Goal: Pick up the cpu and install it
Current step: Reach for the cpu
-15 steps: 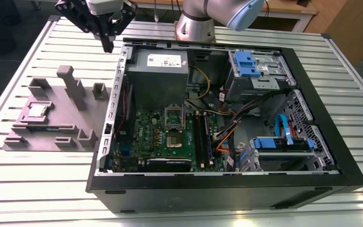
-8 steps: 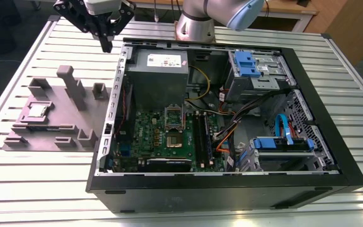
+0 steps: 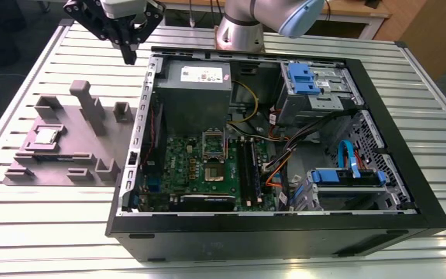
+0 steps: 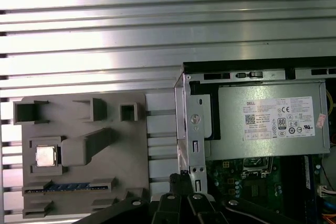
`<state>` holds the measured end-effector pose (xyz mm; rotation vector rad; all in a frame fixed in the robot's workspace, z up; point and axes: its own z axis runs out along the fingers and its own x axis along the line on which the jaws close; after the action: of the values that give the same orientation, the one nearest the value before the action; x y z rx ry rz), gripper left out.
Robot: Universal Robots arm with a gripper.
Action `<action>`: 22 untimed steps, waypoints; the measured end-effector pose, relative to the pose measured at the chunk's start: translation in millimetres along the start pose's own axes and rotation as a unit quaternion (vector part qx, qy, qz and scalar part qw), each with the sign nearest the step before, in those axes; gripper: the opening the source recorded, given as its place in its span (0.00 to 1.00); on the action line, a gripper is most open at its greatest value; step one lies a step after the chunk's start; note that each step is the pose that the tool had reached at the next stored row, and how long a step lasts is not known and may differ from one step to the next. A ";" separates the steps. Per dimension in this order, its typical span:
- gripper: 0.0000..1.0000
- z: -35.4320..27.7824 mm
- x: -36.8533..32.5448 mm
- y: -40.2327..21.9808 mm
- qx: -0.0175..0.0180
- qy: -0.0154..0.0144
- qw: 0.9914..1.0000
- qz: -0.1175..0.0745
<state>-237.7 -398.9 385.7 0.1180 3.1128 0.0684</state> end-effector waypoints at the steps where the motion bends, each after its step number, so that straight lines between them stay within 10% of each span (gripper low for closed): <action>1: 0.10 0.0 0.2 0.0 0.000 0.000 1.000 0.000; 22: 0.10 -0.1 4.3 -0.3 0.000 0.000 1.000 0.000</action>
<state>-242.0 -398.9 385.6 0.1180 3.1128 0.0683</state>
